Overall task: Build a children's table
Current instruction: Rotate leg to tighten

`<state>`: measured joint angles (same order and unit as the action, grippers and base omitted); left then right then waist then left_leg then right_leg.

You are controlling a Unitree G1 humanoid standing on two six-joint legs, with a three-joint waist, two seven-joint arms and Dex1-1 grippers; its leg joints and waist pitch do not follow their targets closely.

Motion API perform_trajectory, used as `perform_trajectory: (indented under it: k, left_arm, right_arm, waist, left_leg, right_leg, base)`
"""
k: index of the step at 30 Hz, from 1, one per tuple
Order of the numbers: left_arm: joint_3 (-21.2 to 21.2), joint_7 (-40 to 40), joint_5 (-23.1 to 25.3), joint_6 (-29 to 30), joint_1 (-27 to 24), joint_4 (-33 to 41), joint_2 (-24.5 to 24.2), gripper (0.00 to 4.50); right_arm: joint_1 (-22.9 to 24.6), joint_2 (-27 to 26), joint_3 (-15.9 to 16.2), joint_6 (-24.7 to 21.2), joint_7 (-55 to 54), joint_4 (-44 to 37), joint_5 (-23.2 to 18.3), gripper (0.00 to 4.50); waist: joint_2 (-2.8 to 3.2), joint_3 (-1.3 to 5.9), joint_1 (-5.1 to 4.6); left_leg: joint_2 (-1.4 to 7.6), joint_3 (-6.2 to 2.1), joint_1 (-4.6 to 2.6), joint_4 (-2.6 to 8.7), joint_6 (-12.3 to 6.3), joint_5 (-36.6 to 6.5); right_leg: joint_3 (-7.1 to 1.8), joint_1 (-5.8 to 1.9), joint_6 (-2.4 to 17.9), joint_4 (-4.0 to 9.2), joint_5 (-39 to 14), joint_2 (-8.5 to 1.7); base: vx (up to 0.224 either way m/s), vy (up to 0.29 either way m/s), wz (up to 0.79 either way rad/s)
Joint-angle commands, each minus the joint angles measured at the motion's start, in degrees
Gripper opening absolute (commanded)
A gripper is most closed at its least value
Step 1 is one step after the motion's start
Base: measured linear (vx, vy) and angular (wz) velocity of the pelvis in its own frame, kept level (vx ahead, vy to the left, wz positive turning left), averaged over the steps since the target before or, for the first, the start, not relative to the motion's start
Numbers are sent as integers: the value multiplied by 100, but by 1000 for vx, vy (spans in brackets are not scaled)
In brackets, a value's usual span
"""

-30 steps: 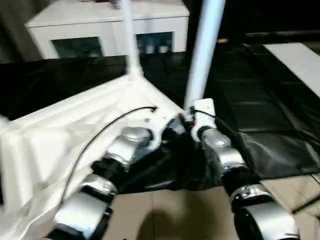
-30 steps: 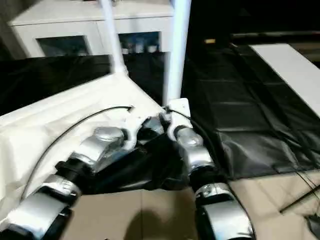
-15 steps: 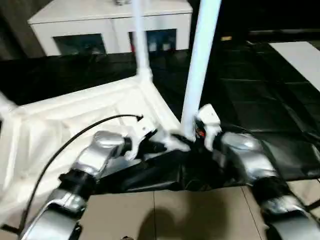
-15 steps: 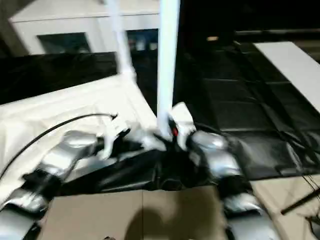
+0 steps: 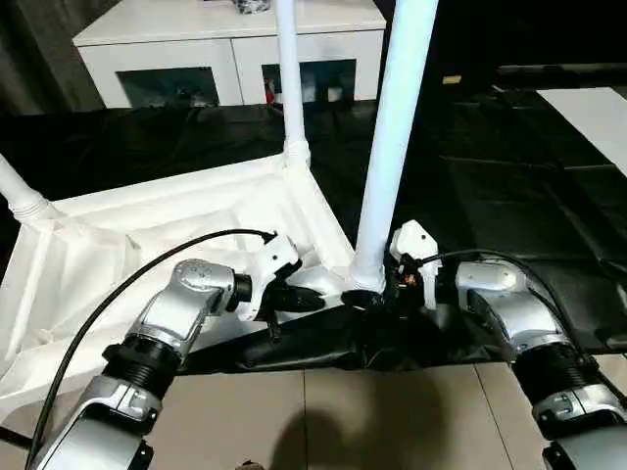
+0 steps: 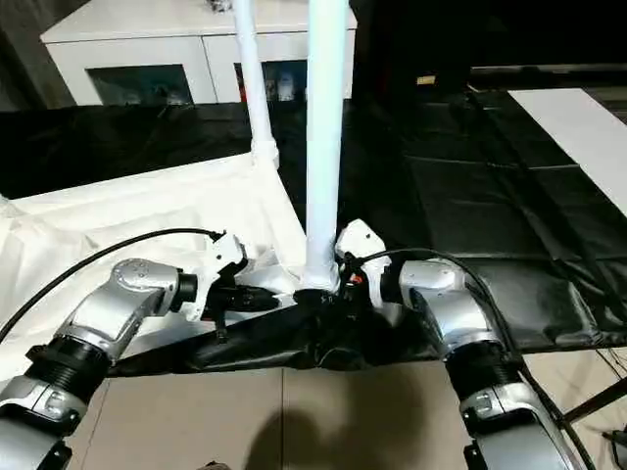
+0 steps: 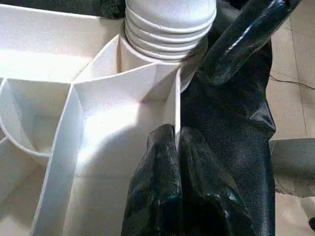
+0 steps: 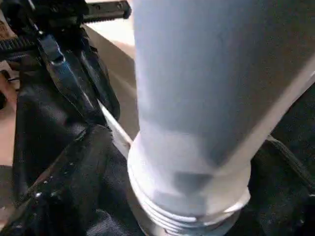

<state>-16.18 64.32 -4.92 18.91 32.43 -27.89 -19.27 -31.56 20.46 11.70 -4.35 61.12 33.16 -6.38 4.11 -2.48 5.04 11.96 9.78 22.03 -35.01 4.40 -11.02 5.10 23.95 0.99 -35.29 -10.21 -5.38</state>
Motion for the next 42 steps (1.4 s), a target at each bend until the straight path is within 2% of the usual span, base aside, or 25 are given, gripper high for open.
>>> perform_trajectory:
  k: [1, 2, 4, 5, 7, 11, 15, 17, 19, 22, 23, 24, 26, 28, 29, 31, 32, 33, 35, 36, 37, 38, 39, 40, 42]
  left_arm:
    - [139, 149, -241, -12, 104, 260, -24, 0]
    - [138, 153, -235, -25, 100, 247, -24, 0]
    - [128, 188, -237, -16, 90, 239, -43, 0]
    - [116, 198, -222, -19, 91, 223, -51, 0]
    - [106, 200, -195, -35, 104, 192, -53, 0]
    - [117, 183, -178, -49, 107, 185, -54, 0]
    - [128, 225, -203, -23, 52, 257, -75, 0]
    - [131, 221, -205, -19, 36, 254, -73, 0]
    - [127, 134, -170, 3, 40, 203, -37, 0]
    - [174, -292, -55, 94, 116, 19, 124, 0]
    - [347, -1249, 126, 215, 313, -369, 475, 0]
    - [347, -1251, 126, 216, 313, -370, 476, 0]
    - [522, -2351, 306, 267, 581, -918, 908, 0]
    - [538, -2586, 353, 276, 648, -1055, 1010, 0]
    - [590, -2917, 385, 282, 729, -1205, 1146, 0]
    - [690, -3567, 443, 200, 915, -1522, 1405, 0]
    - [720, -3735, 451, 109, 986, -1649, 1470, 0]
    - [739, -3881, 476, 16, 1055, -1783, 1528, 0]
    - [790, -4076, 502, -103, 1191, -1963, 1654, 0]
    - [791, -4078, 502, -104, 1192, -1965, 1655, 0]
    - [797, -4106, 528, -174, 1220, -1958, 1675, 0]
    - [765, -4040, 547, -185, 1196, -1902, 1648, 0]
    - [740, -3987, 557, -186, 1174, -1855, 1626, 0]
    - [714, -3834, 537, -209, 1109, -1736, 1580, 0]
    - [661, -3660, 511, -200, 1026, -1610, 1517, 0]
  right_arm:
    - [-100, -22, 63, 11, 40, 98, 29, 367]
    - [-103, -28, 61, 26, 43, 132, 32, 354]
    - [-117, -39, 61, 67, -11, 201, 77, 336]
    - [-119, -54, 38, 48, -34, 204, 76, 328]
    - [-124, -69, 8, 26, -46, 203, 69, 311]
    - [-120, -85, -4, 43, -76, 213, 74, 283]
    - [-73, -134, 4, 49, -81, 159, 48, 276]
    - [-68, -189, -44, 53, -168, 174, 17, 275]
    - [-98, -281, -129, 82, -475, 255, 48, 274]
    - [-185, -492, -322, 37, -1153, 426, 82, 274]
    - [-271, -853, -592, -104, -2254, 646, 133, 274]
    - [-271, -854, -593, -104, -2256, 647, 133, 274]
    - [-338, -1291, -826, -304, -3629, 927, 263, 274]
    - [-351, -1412, -880, -374, -3933, 998, 273, 274]
    - [-363, -1559, -931, -395, -4260, 1074, 283, 274]
    - [-426, -1866, -1017, -328, -4987, 1258, 349, 274]
    - [-477, -1974, -1040, -286, -5151, 1364, 341, 274]
    - [-530, -2075, -1055, -214, -5328, 1487, 367, 274]
    - [-645, -2338, -1082, 16, -5521, 1715, 382, 274]
    - [-646, -2340, -1082, 18, -5522, 1717, 383, 274]
    - [-681, -2457, -1101, 104, -5420, 1725, 346, 274]
    - [-665, -2470, -1082, 156, -5270, 1648, 326, 274]
    - [-651, -2474, -1064, 192, -5159, 1588, 311, 309]
    - [-616, -2437, -992, 212, -5024, 1462, 343, 330]
    - [-586, -2393, -939, 171, -4914, 1346, 359, 344]
  waist:
    - [-70, 434, -8]
    - [-42, 435, -16]
    - [-49, 437, -11]
    - [-10, 437, -8]
    - [-41, 433, -15]
    - [-45, 433, -18]
    - [-55, 433, -25]
    - [-17, 438, -27]
    - [-17, 439, -31]
    - [-33, 428, -60]
    - [-74, 425, -86]
    - [-44, 416, -99]
    - [-51, 428, -123]
    - [-56, 431, -140]
    - [-103, 430, -148]
    - [-106, 418, -149]
    - [-86, 420, -137]
    - [-8, 420, -135]
    - [-56, 402, -164]
    - [-48, 405, -158]
    - [-94, 402, -157]
    - [-83, 401, -150]
    - [-70, 404, -147]
    - [-88, 408, -150]
    - [-87, 415, -136]
  left_leg:
    - [90, 7, -52, 350, -655, -463]
    - [85, 9, -52, 344, -653, -482]
    - [88, 8, -56, 348, -640, -520]
    - [88, 3, -59, 347, -626, -538]
    - [92, 4, -63, 359, -589, -605]
    - [91, 7, -64, 357, -583, -627]
    - [90, 6, -64, 358, -574, -622]
    - [90, 2, -67, 356, -564, -619]
    - [94, 0, -71, 359, -555, -606]
    - [80, -5, -61, 369, -469, -637]
    - [73, 5, -69, 375, -439, -646]
    - [70, 7, -68, 375, -413, -661]
    - [62, -14, -82, 396, -281, -627]
    - [55, -14, -77, 397, -259, -642]
    - [43, -5, -51, 392, -316, -584]
    - [32, 7, -60, 394, -355, -631]
    - [31, 7, -84, 393, -343, -678]
    - [27, 1, -83, 392, -335, -710]
    - [23, 12, -97, 413, -301, -959]
    - [22, 8, -92, 415, -302, -986]
    - [21, 18, -96, 414, -325, -1025]
    - [32, 3, -76, 425, -347, -1006]
    - [34, -2, -72, 424, -362, -974]
    - [37, 0, -70, 420, -391, -923]
    - [41, -8, -45, 414, -474, -838]
  right_leg:
    - [-233, -385, 1498, 305, -241, -255]
    - [-228, -382, 1501, 315, -228, -248]
    - [-228, -388, 1513, 312, -231, -252]
    - [-225, -385, 1515, 308, -237, -253]
    - [-225, -392, 1502, 319, -281, -249]
    - [-227, -392, 1498, 320, -309, -249]
    - [-227, -394, 1490, 321, -318, -250]
    - [-225, -390, 1500, 314, -286, -246]
    - [-227, -384, 1514, 310, -235, -250]
    - [-228, -394, 1518, 318, -276, -259]
    - [-233, -388, 1491, 342, -350, -250]
    - [-240, -370, 1487, 333, -401, -252]
    - [-227, -390, 1398, 360, -570, -259]
    - [-227, -399, 1372, 370, -567, -258]
    - [-231, -415, 1368, 357, -499, -261]
    - [-229, -397, 1305, 402, -696, -267]
    - [-232, -389, 1274, 425, -826, -278]
    - [-229, -379, 1261, 429, -860, -280]
    - [-223, -367, 1194, 487, -1042, -263]
    - [-221, -373, 1182, 482, -1086, -269]
    - [-223, -367, 1163, 498, -1148, -267]
    - [-219, -389, 1148, 484, -1182, -278]
    - [-217, -392, 1134, 477, -1164, -278]
    - [-218, -388, 1125, 474, -1114, -275]
    - [-218, -405, 1152, 443, -947, -284]
  base:
    - [0, 0, 0]
    - [0, 0, 0]
    - [0, 0, 0]
    - [0, 0, 0]
    - [0, 0, 0]
    - [0, 0, 0]
    - [0, 0, 0]
    - [0, 0, 0]
    - [0, 0, 0]
    - [0, 0, 0]
    - [0, 0, 0]
    - [0, 0, 0]
    - [0, 0, 0]
    - [0, 0, 0]
    - [0, 0, 0]
    - [0, 0, 0]
    - [0, 0, 0]
    - [0, 0, 0]
    - [0, 0, 0]
    - [0, 0, 0]
    - [0, 0, 0]
    - [0, 0, 0]
    - [0, 0, 0]
    - [0, 0, 0]
    - [0, 0, 0]
